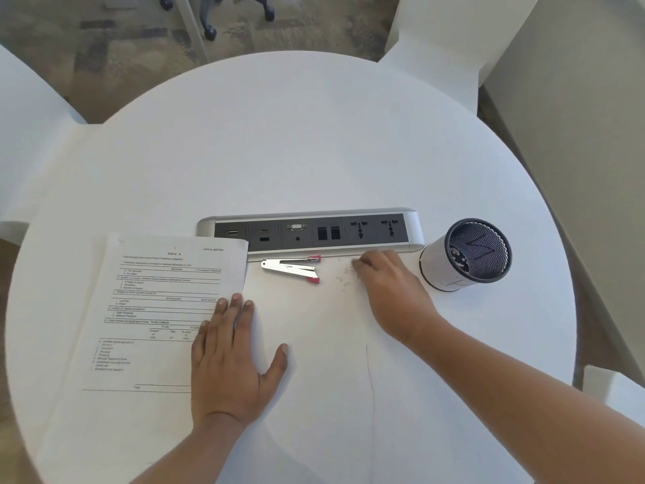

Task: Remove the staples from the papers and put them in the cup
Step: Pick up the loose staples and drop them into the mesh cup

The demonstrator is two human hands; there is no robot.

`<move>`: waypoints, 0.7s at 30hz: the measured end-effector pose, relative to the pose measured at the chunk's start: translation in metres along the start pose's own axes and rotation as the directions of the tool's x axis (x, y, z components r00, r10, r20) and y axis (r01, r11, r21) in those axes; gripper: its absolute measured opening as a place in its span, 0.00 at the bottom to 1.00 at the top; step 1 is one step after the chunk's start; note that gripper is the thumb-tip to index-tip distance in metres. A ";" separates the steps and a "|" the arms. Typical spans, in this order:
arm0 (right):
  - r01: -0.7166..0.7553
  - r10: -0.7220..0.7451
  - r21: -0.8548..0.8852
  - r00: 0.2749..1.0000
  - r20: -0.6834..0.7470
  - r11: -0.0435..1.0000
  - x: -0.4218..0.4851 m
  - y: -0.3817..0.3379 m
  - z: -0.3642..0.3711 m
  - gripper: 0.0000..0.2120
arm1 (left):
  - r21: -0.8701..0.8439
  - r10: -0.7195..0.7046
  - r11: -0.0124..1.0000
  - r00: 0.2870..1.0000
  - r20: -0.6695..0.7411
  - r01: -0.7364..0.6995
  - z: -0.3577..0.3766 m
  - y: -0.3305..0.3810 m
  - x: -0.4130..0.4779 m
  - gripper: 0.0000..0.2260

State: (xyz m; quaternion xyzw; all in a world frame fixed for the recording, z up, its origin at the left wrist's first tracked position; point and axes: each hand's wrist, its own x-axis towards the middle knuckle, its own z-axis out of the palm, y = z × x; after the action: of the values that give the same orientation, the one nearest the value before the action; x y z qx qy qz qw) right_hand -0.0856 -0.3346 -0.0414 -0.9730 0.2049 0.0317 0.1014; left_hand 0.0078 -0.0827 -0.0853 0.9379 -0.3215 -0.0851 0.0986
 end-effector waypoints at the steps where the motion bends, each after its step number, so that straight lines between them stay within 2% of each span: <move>1: 0.012 -0.012 0.009 1.000 0.011 1.000 -0.001 0.000 0.000 0.20 | -0.001 0.000 1.000 1.000 0.002 0.000 0.000 0.000 0.000 0.37; 7: 0.013 -0.010 0.061 0.999 -0.037 0.998 0.013 -0.004 -0.001 0.16 | 0.010 -0.004 1.000 1.000 0.004 0.004 0.000 0.000 0.000 0.37; 10: 0.137 -0.130 0.096 0.989 -0.076 0.986 0.018 -0.012 0.006 0.09 | 0.012 -0.009 1.000 1.000 0.002 0.009 0.000 0.000 0.000 0.37; 12: 0.225 -0.217 0.109 0.973 -0.077 0.968 0.017 -0.014 0.012 0.08 | 0.007 -0.010 1.000 1.000 -0.002 0.010 0.000 0.001 0.000 0.37; 14: 0.266 -0.259 0.095 0.963 -0.074 0.959 0.013 -0.010 0.016 0.04 | 0.006 -0.009 1.000 1.000 -0.003 0.009 0.000 0.000 0.000 0.37; 17: 0.290 -0.289 0.051 0.957 -0.039 0.956 0.002 0.002 0.010 0.04 | 0.003 -0.005 1.000 1.000 -0.011 0.005 0.000 0.000 -0.001 0.37; 19: 0.238 -0.234 0.068 0.970 -0.068 0.969 -0.004 0.011 0.000 0.03 | 0.003 -0.004 1.000 1.000 -0.011 0.004 0.000 0.000 0.000 0.37; 21: 0.083 -0.066 0.149 0.991 -0.120 0.985 -0.006 0.018 -0.010 0.08 | 0.007 -0.006 1.000 1.000 -0.004 0.006 0.000 0.000 0.001 0.37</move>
State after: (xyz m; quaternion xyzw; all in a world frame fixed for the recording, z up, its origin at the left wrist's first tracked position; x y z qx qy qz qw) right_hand -0.0983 -0.3501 -0.0346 -0.9695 0.1757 -0.0438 0.1654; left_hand 0.0087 -0.0833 -0.0850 0.9393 -0.3190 -0.0822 0.0957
